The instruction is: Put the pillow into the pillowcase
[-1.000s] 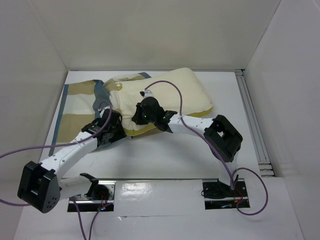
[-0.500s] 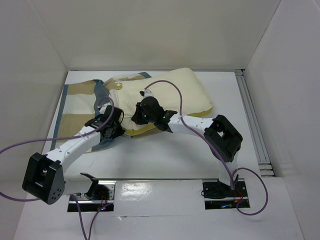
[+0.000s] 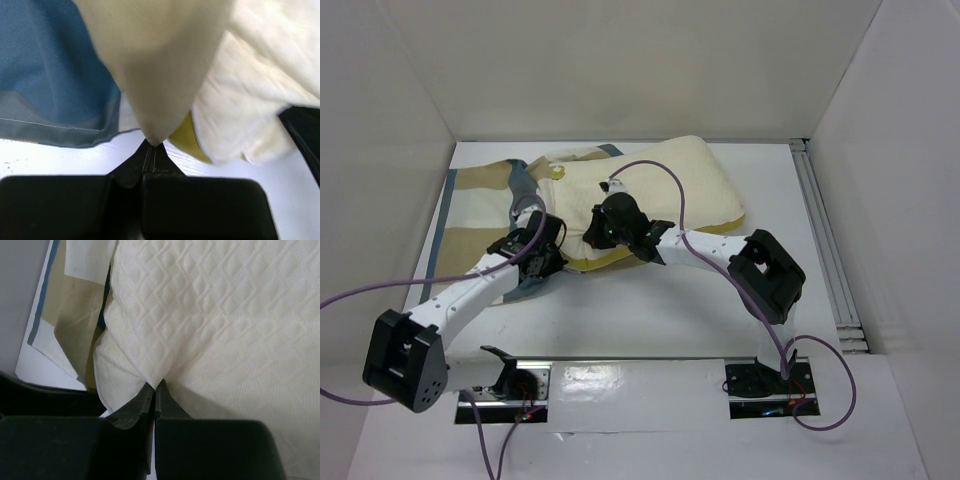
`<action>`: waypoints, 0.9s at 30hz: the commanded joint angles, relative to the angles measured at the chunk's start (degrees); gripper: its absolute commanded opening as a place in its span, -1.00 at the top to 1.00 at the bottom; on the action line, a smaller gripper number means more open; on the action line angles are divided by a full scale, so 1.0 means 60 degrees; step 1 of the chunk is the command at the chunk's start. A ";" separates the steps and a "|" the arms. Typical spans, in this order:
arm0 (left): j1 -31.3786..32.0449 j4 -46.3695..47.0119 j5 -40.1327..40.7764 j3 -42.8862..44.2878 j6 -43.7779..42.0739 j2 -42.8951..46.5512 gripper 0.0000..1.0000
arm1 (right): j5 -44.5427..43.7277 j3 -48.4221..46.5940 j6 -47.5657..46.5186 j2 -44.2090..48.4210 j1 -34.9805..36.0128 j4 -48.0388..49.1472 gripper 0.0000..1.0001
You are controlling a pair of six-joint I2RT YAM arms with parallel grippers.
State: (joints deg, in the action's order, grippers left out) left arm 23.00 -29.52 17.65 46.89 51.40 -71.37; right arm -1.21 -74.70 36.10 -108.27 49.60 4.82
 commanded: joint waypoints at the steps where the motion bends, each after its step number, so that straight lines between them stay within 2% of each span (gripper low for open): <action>1: 0.0092 -0.0250 -0.0100 0.0257 -0.0202 0.0980 1.00 | -0.0032 -0.0515 -0.0054 -0.0031 -0.0064 0.0427 1.00; 3: 0.0092 -0.0033 -0.0100 -0.0065 -0.0318 0.1347 0.97 | -0.0032 -0.0515 -0.0054 -0.0031 -0.0064 0.0427 1.00; 4: 0.0092 0.0055 -0.0100 -0.0067 -0.0537 0.1465 0.83 | -0.0032 -0.0515 -0.0054 -0.0133 -0.0064 0.0427 1.00; 5: 0.0092 0.0056 0.0016 -0.0183 -0.0626 0.1466 0.47 | -0.0032 -0.0602 -0.0054 -0.0134 -0.0064 0.0427 1.00; 7: 0.0092 0.0056 0.0133 -0.0184 -0.0627 0.1306 0.04 | -0.0032 -0.0602 -0.0054 -0.0134 -0.0064 0.0427 1.00; 8: 0.0092 -0.0045 0.0265 -0.0097 -0.0627 0.1102 -0.11 | -0.0032 -0.0602 -0.0054 -0.0134 -0.0064 0.0427 1.00; 10: 0.0092 -0.0046 0.0266 -0.0096 -0.0627 0.0910 -0.21 | -0.0032 -0.0602 -0.0054 -0.0134 -0.0064 0.0427 1.00; 14: 0.0092 -0.0046 0.0354 0.0007 -0.0334 0.0572 -0.21 | -0.0032 -0.0602 -0.0054 -0.0134 -0.0064 0.0339 1.00; 20: 0.0092 0.0232 0.1187 0.0094 -0.0318 0.0367 0.10 | -0.0032 -0.0690 -0.0054 -0.0134 -0.0064 0.0339 1.00; 22: 0.0092 0.0232 0.1276 0.0299 -0.0407 0.0265 0.25 | -0.0032 -0.0690 -0.0054 -0.0134 -0.0064 0.0339 1.00; 24: 0.0092 0.0232 0.1277 0.0300 -0.0407 0.0046 0.25 | -0.0032 -0.0777 -0.0054 -0.0134 -0.0064 0.0339 1.00; 27: 0.0092 0.0232 0.1277 0.0387 -0.0407 -0.0057 0.38 | -0.0032 -0.0778 -0.0054 -0.0134 -0.0064 0.0339 1.00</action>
State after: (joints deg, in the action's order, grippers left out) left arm 23.51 -29.15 23.35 46.92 49.50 -70.98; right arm -0.80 -75.88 35.94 -109.21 49.56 4.71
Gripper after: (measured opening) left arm 0.319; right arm 0.018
